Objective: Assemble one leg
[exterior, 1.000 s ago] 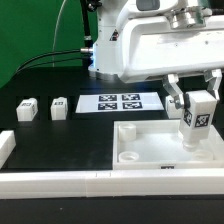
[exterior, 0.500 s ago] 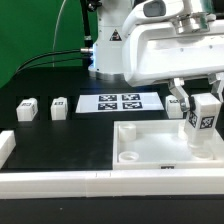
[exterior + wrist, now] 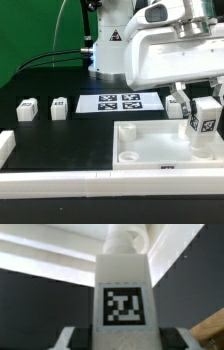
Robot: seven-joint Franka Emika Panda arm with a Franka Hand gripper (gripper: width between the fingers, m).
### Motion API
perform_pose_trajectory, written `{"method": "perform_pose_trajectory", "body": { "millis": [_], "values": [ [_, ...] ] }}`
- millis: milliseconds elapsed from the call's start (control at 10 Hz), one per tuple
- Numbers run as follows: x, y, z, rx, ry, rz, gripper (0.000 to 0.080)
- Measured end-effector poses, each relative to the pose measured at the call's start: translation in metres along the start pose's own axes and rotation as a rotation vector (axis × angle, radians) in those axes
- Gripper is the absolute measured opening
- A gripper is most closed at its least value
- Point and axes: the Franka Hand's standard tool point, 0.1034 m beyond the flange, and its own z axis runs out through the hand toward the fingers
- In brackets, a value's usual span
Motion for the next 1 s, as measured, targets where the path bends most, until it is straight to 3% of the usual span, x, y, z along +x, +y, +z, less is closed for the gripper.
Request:
{"method": "perform_pose_trajectory", "body": {
  "millis": [1000],
  "values": [
    [-0.007,-0.013,0.009,0.005,0.02,-0.017,0.0294]
  ]
}}
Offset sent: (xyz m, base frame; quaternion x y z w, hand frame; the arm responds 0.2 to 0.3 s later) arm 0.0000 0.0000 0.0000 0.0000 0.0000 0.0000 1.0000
